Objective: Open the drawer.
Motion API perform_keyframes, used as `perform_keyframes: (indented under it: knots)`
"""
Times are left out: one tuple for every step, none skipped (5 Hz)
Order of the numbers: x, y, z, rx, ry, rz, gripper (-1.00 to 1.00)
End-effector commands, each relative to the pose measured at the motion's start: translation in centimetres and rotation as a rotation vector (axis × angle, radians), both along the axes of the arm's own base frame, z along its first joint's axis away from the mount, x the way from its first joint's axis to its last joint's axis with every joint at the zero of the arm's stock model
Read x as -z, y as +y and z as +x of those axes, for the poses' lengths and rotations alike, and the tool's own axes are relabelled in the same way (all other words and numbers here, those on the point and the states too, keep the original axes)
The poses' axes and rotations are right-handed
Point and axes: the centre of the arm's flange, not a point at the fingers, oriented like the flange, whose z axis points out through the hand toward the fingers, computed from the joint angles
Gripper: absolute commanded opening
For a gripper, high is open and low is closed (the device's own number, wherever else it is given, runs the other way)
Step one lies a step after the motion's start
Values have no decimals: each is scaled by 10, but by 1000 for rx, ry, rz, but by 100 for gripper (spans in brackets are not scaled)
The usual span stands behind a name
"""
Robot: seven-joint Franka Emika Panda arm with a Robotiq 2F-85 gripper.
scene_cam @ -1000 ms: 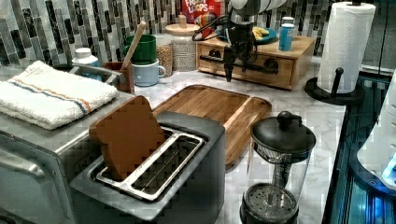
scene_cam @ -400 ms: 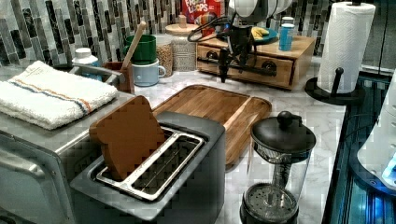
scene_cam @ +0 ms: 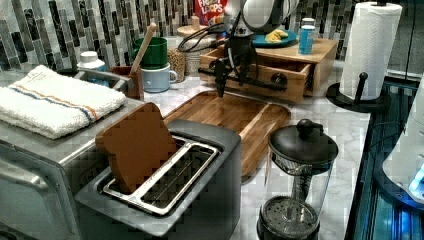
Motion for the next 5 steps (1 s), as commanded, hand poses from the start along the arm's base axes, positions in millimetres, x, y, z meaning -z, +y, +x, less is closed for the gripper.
perform_keyframes:
  knots:
    - [-25, 179, -34, -273, 57, 73, 100]
    - [-32, 178, -24, -252, 23, 91, 100]
    - [-32, 178, -24, -252, 23, 91, 100]
    - [-32, 178, -24, -252, 23, 91, 100]
    - [-32, 178, -25, -253, 24, 91, 100]
